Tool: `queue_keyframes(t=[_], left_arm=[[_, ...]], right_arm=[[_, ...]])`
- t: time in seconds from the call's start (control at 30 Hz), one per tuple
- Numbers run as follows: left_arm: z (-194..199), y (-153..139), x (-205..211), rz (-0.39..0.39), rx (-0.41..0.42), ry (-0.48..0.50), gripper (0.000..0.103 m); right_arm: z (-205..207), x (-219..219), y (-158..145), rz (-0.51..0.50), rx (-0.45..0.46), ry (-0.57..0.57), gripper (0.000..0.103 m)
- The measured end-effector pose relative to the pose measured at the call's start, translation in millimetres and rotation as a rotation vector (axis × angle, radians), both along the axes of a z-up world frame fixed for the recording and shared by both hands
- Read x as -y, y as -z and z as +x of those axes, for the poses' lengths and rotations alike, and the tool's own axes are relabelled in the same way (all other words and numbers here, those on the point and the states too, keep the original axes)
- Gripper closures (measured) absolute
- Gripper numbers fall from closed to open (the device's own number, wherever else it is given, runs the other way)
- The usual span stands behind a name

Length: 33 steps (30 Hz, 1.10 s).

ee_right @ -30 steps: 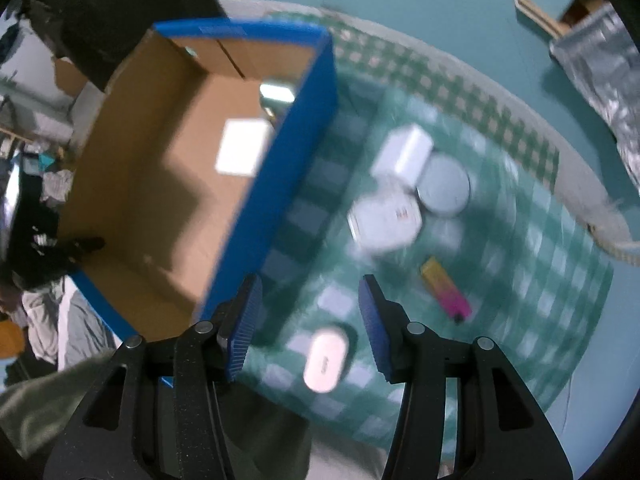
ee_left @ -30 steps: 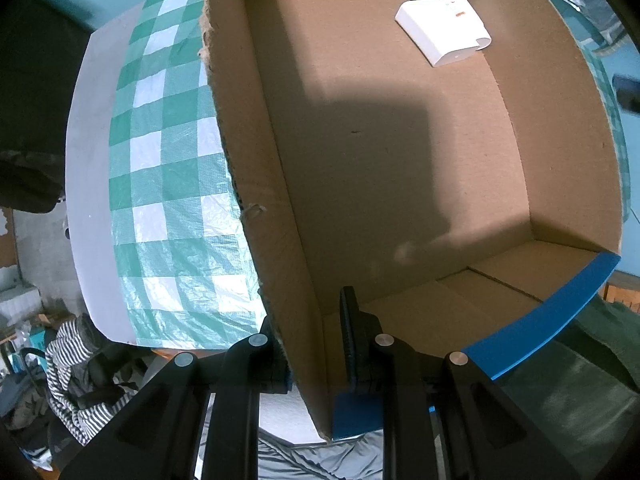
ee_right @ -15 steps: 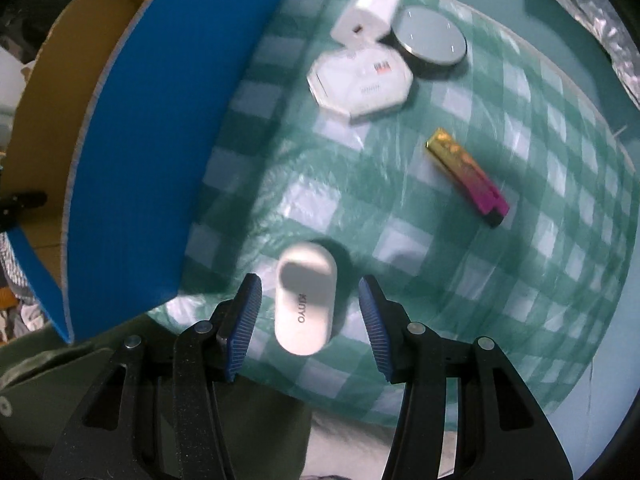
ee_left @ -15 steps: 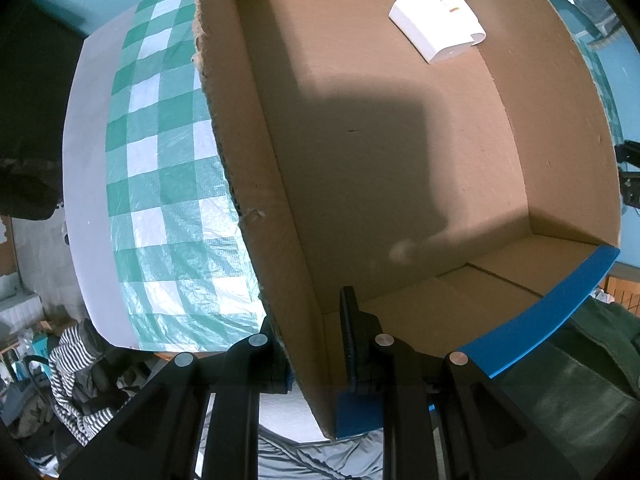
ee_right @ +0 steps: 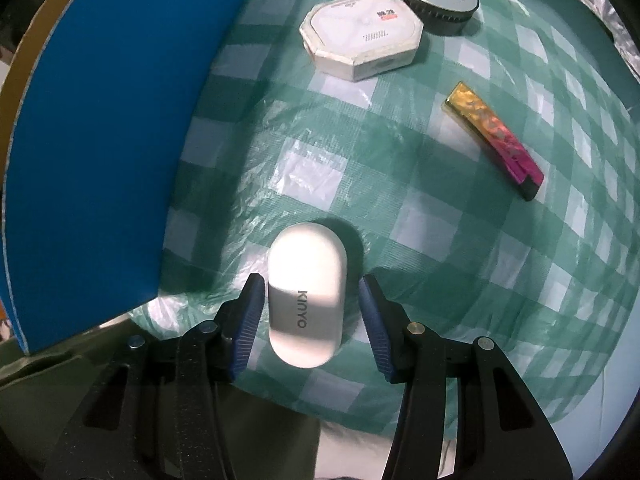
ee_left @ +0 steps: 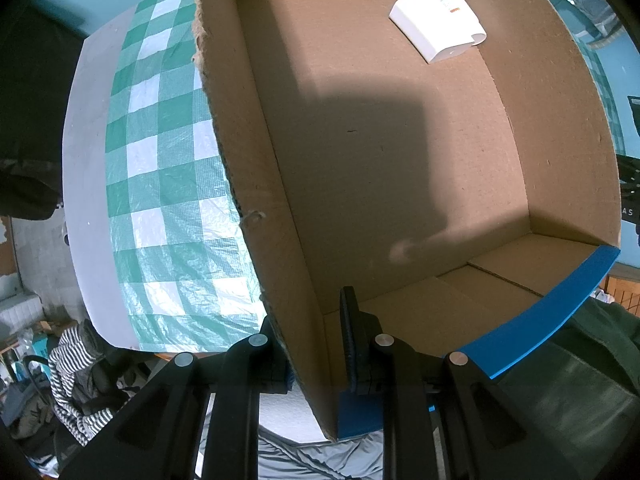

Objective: Organize rigid objects
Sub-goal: 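Move the right gripper back to the table and grasp the white KINYO case, then carry the white KINYO case into the box and open the right gripper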

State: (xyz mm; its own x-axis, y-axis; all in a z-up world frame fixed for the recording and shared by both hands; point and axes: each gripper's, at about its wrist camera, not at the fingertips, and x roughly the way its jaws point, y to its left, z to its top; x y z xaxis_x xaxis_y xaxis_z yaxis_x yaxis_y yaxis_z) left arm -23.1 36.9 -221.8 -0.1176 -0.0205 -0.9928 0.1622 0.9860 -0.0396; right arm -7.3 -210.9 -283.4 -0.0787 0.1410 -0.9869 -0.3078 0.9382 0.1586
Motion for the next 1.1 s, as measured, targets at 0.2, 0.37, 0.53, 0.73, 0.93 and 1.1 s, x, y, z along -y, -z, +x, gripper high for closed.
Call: queue_keyframes(t=[0.2,0.37,0.53,0.73,0.93,1.1], left_arm=[[1,0,-1,-0.001,0.002,-0.001,0.084],[1,0,0,0.0,0.002,0.0,0.084],[1,0,1,-0.001,0.001,0.006,0.084],[3,-2,5,0.003,0.003,0.017,0.084],[3,-4,10,0.004,0.007,0.02,0.084],[3,-4,10,0.004,0.008,0.021,0.084]], right_arm=[[-14,-15,5,-0.008,0.013,-0.012,0.064],[-19,-21,1,-0.016,0.008,-0.035,0.066],[-15,-22,-9,-0.002,0.011,-0.048,0.066],[-7,-22,-27,-0.003,0.024,-0.079,0.066],[1,-29,-53,0.006,0.042,-0.104,0.066],[1,-35,-70,0.011,0.063,-0.124,0.066]])
